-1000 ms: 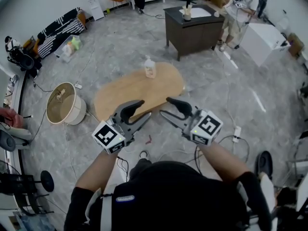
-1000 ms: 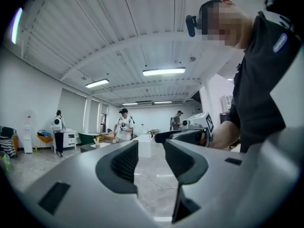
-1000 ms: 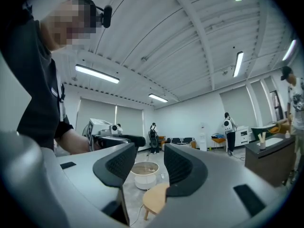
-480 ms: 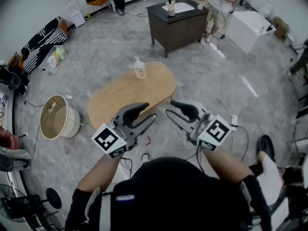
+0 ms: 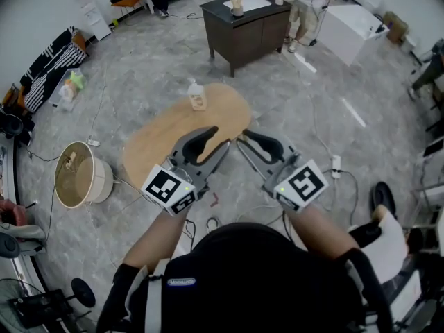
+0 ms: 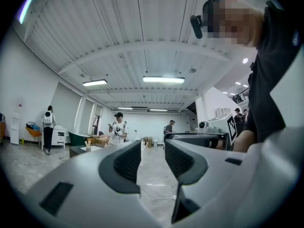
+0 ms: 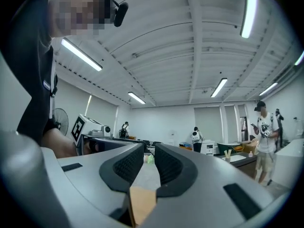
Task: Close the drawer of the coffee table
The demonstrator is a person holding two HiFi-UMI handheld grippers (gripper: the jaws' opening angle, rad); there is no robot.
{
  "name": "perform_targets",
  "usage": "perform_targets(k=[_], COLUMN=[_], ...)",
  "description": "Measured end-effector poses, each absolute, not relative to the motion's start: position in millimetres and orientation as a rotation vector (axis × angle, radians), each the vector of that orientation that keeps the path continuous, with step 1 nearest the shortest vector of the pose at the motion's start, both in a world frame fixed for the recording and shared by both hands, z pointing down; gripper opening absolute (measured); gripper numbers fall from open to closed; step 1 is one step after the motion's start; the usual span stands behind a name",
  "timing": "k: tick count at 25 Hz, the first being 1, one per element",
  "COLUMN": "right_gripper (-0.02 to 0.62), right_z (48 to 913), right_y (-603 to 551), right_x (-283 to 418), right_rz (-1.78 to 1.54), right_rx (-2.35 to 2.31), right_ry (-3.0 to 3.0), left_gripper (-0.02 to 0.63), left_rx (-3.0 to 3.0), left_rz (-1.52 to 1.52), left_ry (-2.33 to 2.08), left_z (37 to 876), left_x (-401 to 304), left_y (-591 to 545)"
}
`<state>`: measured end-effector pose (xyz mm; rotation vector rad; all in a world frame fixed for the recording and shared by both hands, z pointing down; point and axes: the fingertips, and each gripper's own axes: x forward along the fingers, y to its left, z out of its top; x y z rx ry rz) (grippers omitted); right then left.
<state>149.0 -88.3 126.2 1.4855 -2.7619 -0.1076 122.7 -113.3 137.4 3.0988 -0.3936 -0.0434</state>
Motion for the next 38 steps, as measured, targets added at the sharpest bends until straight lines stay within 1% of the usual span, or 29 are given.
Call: perform_targets(k=[3,7,17,38], right_gripper=[0.071,0.063,0.012,0.012], right_z=[128,129,131,131], right_y=[-99,-104,-107,-106], right_x=[158,151,153,143], right_rz=[-0.158,-0.144,-0.158,-0.132], right_rx=[1.502,1.482,1.497,1.499], right_ry=[-2.737,-2.737,-2.720,-2.767], left_gripper=[0.153,0.153,0.141,0.138], left_rx=[3.093,3.103,3.073,3.058], left_rz=[-0.051,-0.029,-0.002,-0.032], left_ry=[-0.378,-0.392,-0.456,-0.502], left_z=[136,136,140,142], left_x=[127,124,116,106], left_y=[-122,-125,-131,-134])
